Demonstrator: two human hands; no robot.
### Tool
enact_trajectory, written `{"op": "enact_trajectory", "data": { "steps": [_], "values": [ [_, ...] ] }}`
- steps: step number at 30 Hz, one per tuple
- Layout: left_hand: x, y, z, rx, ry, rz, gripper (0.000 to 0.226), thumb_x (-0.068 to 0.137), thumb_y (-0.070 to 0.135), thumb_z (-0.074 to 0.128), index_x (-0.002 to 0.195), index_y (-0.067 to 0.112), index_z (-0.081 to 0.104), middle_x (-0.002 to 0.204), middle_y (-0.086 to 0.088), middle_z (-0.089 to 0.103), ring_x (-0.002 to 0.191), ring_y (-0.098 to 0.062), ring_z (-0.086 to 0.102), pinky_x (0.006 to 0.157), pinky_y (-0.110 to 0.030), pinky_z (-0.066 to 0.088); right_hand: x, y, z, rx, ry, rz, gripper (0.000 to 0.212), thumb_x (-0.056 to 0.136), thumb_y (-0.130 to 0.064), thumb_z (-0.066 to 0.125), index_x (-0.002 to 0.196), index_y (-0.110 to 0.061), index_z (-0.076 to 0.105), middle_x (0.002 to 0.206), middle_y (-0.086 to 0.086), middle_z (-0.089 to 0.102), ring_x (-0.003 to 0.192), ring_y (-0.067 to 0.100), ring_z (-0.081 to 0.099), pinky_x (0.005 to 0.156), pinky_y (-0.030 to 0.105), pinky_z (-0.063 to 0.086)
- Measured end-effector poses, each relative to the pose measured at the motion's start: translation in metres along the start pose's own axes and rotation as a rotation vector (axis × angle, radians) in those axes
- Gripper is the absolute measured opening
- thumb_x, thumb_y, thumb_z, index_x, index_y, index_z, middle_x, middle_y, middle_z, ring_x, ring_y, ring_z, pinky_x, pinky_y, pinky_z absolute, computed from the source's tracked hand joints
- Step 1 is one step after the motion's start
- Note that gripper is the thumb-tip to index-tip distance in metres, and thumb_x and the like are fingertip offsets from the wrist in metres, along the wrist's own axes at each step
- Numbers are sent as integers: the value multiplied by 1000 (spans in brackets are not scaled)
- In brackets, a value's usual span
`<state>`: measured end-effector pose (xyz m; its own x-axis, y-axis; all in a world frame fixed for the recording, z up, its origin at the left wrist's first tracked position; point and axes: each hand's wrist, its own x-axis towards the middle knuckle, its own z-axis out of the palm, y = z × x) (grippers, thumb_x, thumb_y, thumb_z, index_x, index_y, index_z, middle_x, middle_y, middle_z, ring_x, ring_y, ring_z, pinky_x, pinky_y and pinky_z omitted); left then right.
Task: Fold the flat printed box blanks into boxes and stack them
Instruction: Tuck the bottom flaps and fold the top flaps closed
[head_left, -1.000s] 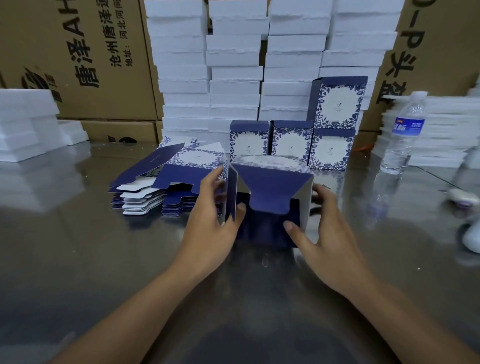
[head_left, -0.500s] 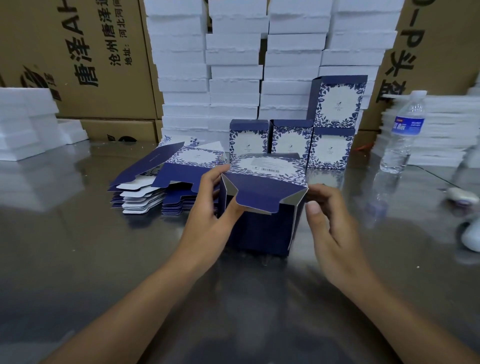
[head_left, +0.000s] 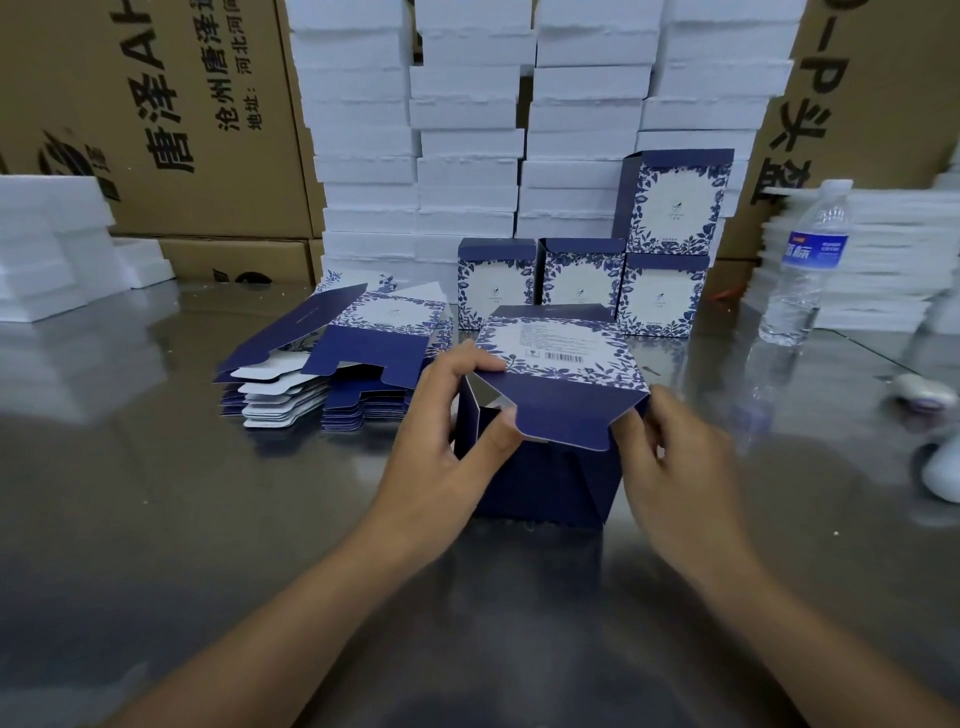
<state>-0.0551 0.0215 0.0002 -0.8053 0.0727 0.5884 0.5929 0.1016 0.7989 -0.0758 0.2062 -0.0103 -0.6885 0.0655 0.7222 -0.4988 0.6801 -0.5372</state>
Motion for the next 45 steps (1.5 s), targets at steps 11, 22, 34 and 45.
{"op": "enact_trajectory", "data": {
  "steps": [11, 22, 34, 45],
  "values": [
    [1, 3, 4, -130, 102, -82, 28, 72, 66, 55, 91, 45, 55, 94, 26, 59, 94, 4, 57, 83, -19, 43, -2, -4, -3, -53, -128, -26, 46, 87, -55, 32, 68, -15, 42, 52, -3, 41, 50, 13, 42, 49, 37, 34],
    [1, 4, 5, -83, 143, -104, 35, 70, 64, 53, 93, 38, 54, 90, 36, 56, 90, 22, 50, 73, 4, 33, 1, -1, -5, -246, -253, 22, 47, 93, -45, 39, 54, -20, 32, 47, -8, 35, 50, 22, 35, 45, 31, 21],
    [3, 3, 3, -75, 168, -117, 37, 69, 65, 55, 95, 37, 54, 94, 40, 56, 94, 27, 46, 74, 6, 31, 0, 6, -5, -237, -435, 75, 50, 94, -49, 41, 52, -21, 35, 53, -3, 42, 57, 25, 46, 49, 34, 28],
    [4, 0, 3, -74, 171, -114, 30, 76, 57, 57, 95, 34, 54, 89, 41, 56, 89, 28, 47, 72, 6, 32, 0, 6, -6, -393, -593, 123, 44, 95, -52, 39, 64, -22, 49, 76, 2, 61, 77, 26, 60, 62, 32, 45]
  ]
}}
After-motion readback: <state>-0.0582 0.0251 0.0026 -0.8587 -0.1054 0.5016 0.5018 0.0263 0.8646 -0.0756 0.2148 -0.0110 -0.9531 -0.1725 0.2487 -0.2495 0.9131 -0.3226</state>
